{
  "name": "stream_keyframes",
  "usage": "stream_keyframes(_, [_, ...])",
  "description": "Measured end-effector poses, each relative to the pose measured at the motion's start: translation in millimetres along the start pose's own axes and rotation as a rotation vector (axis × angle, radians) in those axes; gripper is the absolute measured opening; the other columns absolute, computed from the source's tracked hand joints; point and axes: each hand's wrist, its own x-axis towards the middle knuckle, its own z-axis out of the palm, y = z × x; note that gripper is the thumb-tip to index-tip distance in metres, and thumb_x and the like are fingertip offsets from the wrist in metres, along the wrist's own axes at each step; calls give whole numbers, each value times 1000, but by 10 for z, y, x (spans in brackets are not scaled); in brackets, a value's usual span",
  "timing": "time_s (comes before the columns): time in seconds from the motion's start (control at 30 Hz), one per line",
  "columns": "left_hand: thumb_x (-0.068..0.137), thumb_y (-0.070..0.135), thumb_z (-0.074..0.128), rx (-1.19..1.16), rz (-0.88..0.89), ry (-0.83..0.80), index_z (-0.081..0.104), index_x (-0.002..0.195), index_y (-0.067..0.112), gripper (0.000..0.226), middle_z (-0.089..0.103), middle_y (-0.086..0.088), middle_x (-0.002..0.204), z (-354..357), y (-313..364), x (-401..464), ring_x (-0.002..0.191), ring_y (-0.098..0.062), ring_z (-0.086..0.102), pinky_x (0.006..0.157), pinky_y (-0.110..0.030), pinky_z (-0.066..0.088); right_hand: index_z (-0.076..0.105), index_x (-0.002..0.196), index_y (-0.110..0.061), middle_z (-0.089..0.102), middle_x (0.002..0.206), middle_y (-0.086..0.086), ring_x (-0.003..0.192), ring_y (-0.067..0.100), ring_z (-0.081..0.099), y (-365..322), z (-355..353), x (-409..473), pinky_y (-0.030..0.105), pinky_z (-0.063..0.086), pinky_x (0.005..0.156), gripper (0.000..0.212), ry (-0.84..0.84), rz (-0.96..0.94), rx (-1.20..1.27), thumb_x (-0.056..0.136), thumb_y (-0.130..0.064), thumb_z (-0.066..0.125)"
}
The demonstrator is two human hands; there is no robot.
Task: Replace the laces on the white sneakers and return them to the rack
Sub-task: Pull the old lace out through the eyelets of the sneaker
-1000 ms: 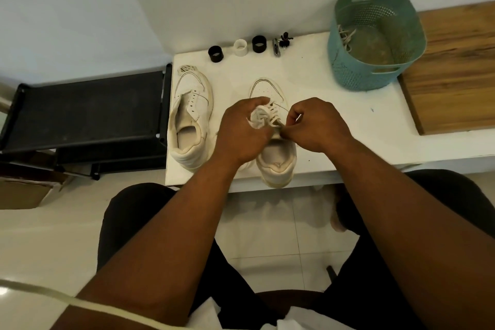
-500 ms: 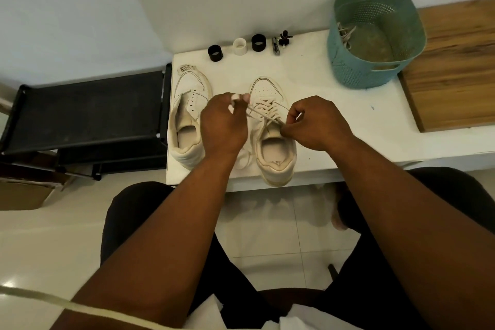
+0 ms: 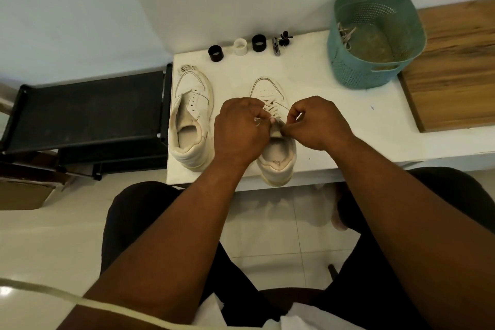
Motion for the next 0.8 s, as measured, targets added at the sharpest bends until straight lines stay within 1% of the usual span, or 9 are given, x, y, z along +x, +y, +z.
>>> stream_keyframes(0.07, [83,22,79,-230,-164,76,78,79,24,4,75,12,94,-34,22,29,97,-6,67,95,-27,51,69,70,-26,67,79,-11,76,10,63,6,-4,2,28,50,69,21,0,4,7,73,-40,84])
stream_keyframes(0.17, [86,21,78,-420,-437,194,76,80,28,9,76,13,88,-134,-68,118,91,-4,70,96,-37,55,69,70,-24,67,75,-11,76,10,64,10,-2,-3,28,52,70,21,-6,10,17,73,-39,84])
stream_keyframes(0.2, [87,22,76,-377,-443,188,77,88,27,5,76,12,95,-151,-99,133,97,-6,69,99,-38,54,69,70,-24,67,74,-11,76,10,64,9,-3,-7,28,52,70,20,-5,10,18,72,-38,84])
stream_keyframes(0.3, [77,23,71,-223,-207,17,68,126,24,50,68,6,129,-138,-119,76,122,-12,59,111,-34,43,70,72,-23,67,76,-11,77,10,64,-3,-5,-8,28,52,69,20,-10,1,12,73,-36,84])
stream_keyframes(0.33, [73,27,71,-190,-114,-45,66,131,25,58,65,3,134,-102,-114,57,127,-16,56,112,-35,41,70,73,-23,67,77,-11,78,11,64,-10,-7,-10,29,53,69,20,-12,-2,10,73,-37,84])
stream_keyframes(0.43, [73,37,78,-79,-47,-157,79,106,26,35,70,3,124,-2,-77,45,121,-16,60,107,-40,46,69,72,-24,67,82,-10,79,12,63,-11,-5,-14,30,54,71,25,0,-9,20,72,-44,84])
stream_keyframes(0.57, [81,35,77,-123,-58,-6,78,79,25,10,75,9,97,-6,-3,26,98,-12,68,92,-34,52,69,71,-25,68,83,-8,79,13,63,6,3,-6,28,50,68,24,-3,3,13,73,-44,83])
stream_keyframes(0.7, [90,31,74,-247,-321,229,72,82,29,9,72,13,93,-133,-74,93,94,-5,63,95,-30,49,68,72,-24,67,81,-10,80,12,63,-10,-14,-9,30,52,71,21,-17,10,21,75,-39,83])
stream_keyframes(0.8, [89,28,72,-226,-379,258,73,94,31,6,73,11,104,-151,-159,103,105,-10,65,102,-38,49,69,74,-23,67,78,-10,77,10,63,-23,-12,-14,28,51,67,20,-17,13,16,74,-38,83])
